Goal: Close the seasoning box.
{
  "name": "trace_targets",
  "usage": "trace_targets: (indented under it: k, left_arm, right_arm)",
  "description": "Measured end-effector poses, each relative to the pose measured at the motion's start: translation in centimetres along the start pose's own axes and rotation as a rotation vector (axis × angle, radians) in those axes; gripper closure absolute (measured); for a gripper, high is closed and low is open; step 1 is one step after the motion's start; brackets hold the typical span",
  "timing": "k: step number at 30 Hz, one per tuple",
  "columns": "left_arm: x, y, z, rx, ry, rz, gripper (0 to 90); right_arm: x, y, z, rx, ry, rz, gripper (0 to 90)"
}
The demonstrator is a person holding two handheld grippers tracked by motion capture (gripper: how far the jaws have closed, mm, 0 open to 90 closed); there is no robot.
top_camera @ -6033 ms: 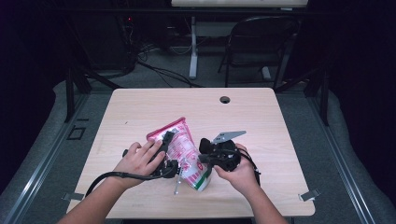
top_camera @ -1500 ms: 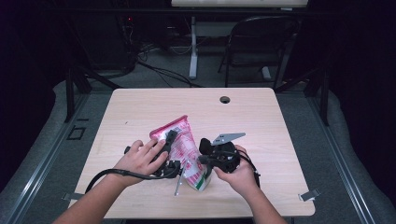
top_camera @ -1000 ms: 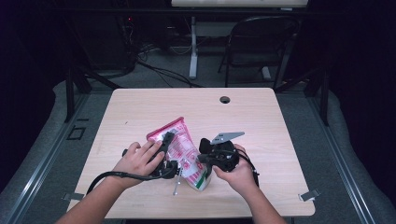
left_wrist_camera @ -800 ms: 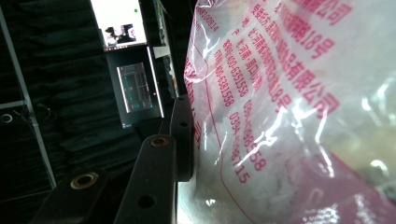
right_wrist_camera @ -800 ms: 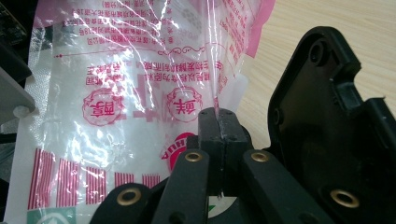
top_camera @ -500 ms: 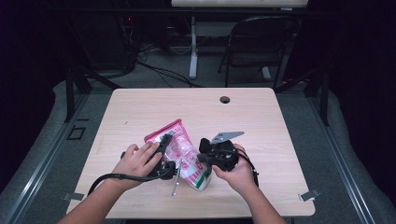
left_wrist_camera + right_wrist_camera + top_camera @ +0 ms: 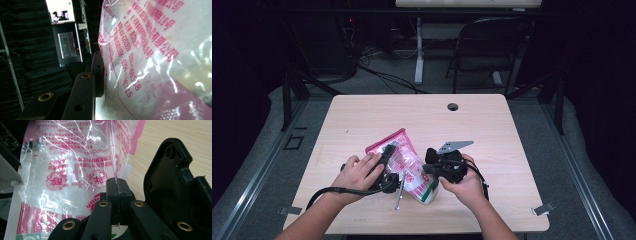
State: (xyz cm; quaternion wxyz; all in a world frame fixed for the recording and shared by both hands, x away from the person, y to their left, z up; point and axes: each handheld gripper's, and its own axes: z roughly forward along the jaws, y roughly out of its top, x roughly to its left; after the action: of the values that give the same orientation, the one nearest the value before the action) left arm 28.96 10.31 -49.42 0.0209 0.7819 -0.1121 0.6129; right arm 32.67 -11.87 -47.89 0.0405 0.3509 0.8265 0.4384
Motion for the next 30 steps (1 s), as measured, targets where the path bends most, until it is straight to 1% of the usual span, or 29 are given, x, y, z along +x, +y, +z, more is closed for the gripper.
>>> trace_targets:
  k: [1, 2, 5, 7, 10, 12, 14, 15, 18, 19, 20, 21, 23, 25, 26, 28, 30]
  left_arm:
    - [0.0, 0.0, 0.0, -0.006, 0.012, -0.003, 72.9]
    - [0.0, 0.0, 0.0, -0.002, -0.002, -0.008, 73.0]
    - [-0.2, 0.0, 0.0, -0.001, -0.009, -0.015, 73.0]
    - [-0.3, 0.0, 0.0, -0.006, 0.002, -0.014, 73.1]
    - [-0.5, -0.1, 0.0, -0.003, -0.014, -0.029, 73.2]
    - [-0.5, -0.2, -0.1, -0.006, -0.009, -0.024, 73.4]
    - [-0.7, -0.3, -0.1, -0.002, -0.027, -0.043, 73.6]
    - [-0.7, -0.3, -0.1, -0.005, -0.021, -0.045, 73.7]
    - [-0.9, -0.3, 0.0, -0.010, -0.033, -0.067, 74.1]
    - [-1.0, -0.3, 0.0, -0.009, -0.043, -0.070, 74.1]
    - [-1.1, -0.4, 0.0, -0.010, -0.049, -0.079, 74.2]
    - [-1.2, -0.4, 0.0, -0.007, -0.058, -0.099, 74.3]
    - [-1.2, -0.4, 0.0, -0.005, -0.065, -0.105, 74.5]
    - [-1.4, -0.5, 0.1, -0.011, -0.074, -0.133, 74.7]
    - [-1.4, -0.6, 0.1, -0.015, -0.079, -0.140, 74.7]
    - [-1.5, -0.7, 0.1, -0.017, -0.090, -0.171, 74.8]
    - [-1.6, -0.8, 0.1, -0.017, -0.103, -0.186, 74.9]
  right_arm:
    - [0.0, 0.0, 0.0, 0.000, 0.000, 0.001, 90.0]
    - [0.0, 0.0, 0.0, 0.000, -0.001, 0.000, 90.0]
    - [0.0, 0.0, 0.0, -0.002, -0.003, 0.002, 90.0]
    - [0.0, 0.0, 0.0, -0.006, -0.004, 0.006, 90.0]
    - [0.0, 0.0, 0.0, -0.006, -0.006, 0.005, 90.0]
    - [0.0, 0.0, 0.1, -0.009, -0.005, 0.003, 90.0]
    - [0.0, 0.0, 0.2, -0.008, -0.003, 0.001, 90.0]
    - [0.1, 0.0, 0.2, -0.010, -0.003, 0.002, 89.9]
    - [0.0, 0.0, 0.2, -0.013, 0.002, 0.002, 89.6]
    - [0.0, 0.0, 0.2, -0.013, 0.003, 0.004, 89.5]
    - [0.0, 0.0, 0.2, -0.015, 0.003, 0.007, 89.4]
    - [0.0, -0.1, 0.2, -0.015, 0.003, 0.008, 89.2]
    - [0.0, -0.1, 0.2, -0.021, 0.002, 0.009, 88.2]
    - [0.1, -0.1, 0.2, -0.027, 0.003, 0.011, 86.0]
    - [0.1, 0.0, 0.1, -0.027, 0.003, 0.007, 85.5]
    - [0.1, 0.0, 0.1, -0.033, 0.006, 0.008, 84.6]
    - [0.1, 0.0, 0.0, -0.041, 0.008, 0.012, 83.9]
